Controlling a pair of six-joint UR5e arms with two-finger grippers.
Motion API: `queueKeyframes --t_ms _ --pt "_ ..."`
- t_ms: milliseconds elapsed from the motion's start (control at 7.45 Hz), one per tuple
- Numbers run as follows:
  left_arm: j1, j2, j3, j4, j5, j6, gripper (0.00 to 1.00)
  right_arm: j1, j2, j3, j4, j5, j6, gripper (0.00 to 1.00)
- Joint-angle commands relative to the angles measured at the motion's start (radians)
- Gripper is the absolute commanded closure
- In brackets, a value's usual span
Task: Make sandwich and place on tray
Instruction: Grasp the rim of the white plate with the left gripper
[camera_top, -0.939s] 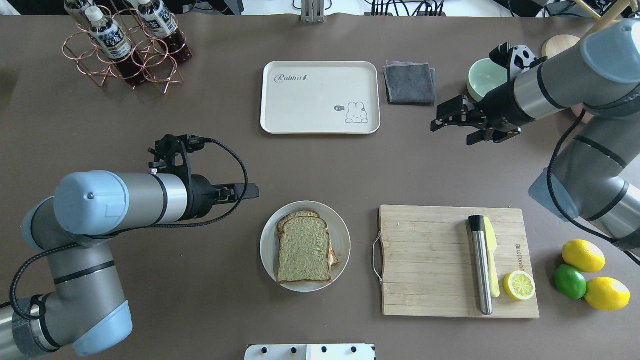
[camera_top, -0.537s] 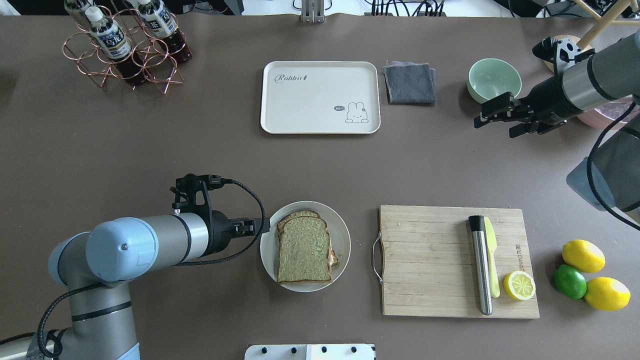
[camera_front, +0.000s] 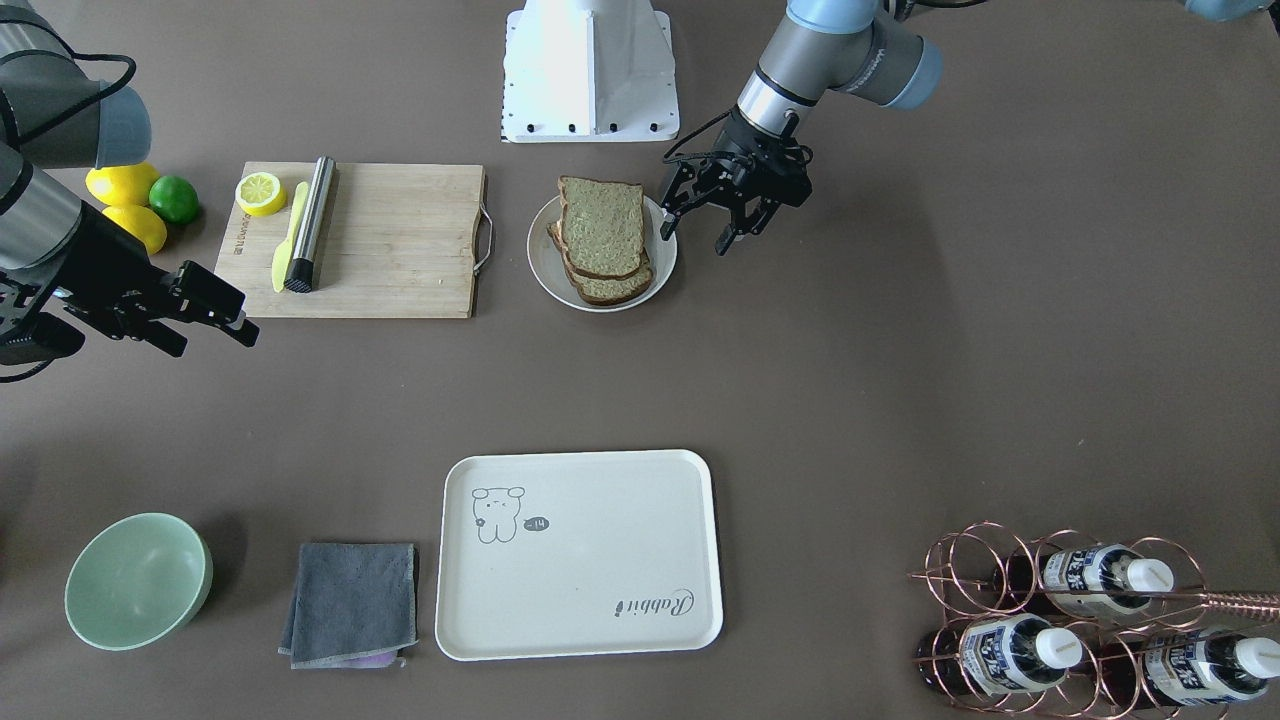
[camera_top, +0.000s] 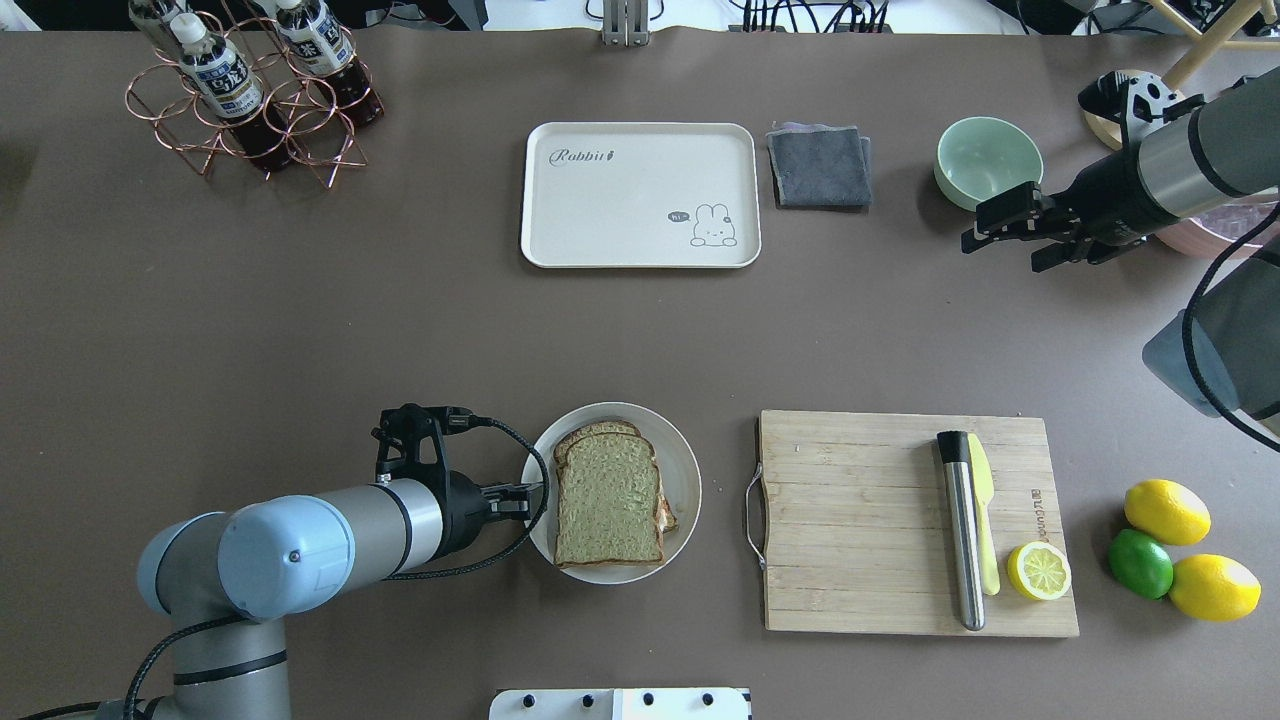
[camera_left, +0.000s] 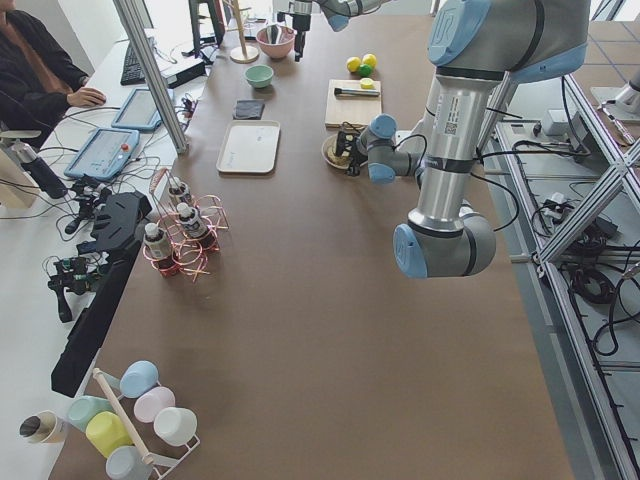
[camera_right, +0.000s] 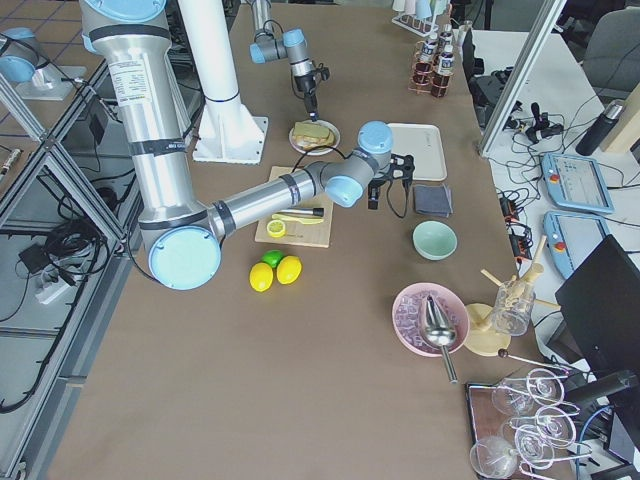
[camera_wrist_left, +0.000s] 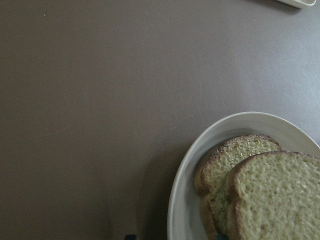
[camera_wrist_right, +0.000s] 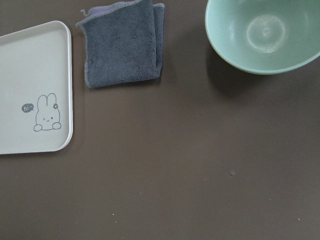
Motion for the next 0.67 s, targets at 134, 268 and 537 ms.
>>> queueKeyframes --t_ms 134,268,537 --pt "0.004 -0.001 0.034 -0.039 0.002 0.001 0.50 0.001 0.001 -0.001 0.003 0.001 0.000 0.01" --pt "0.004 -0.001 0.031 -0.039 0.002 0.001 0.55 0.001 0.001 -0.001 0.003 0.001 0.000 0.01" --pt "0.007 -0.003 0.033 -0.039 0.002 0.001 0.60 0.001 0.001 -0.001 0.004 0.001 0.000 0.01"
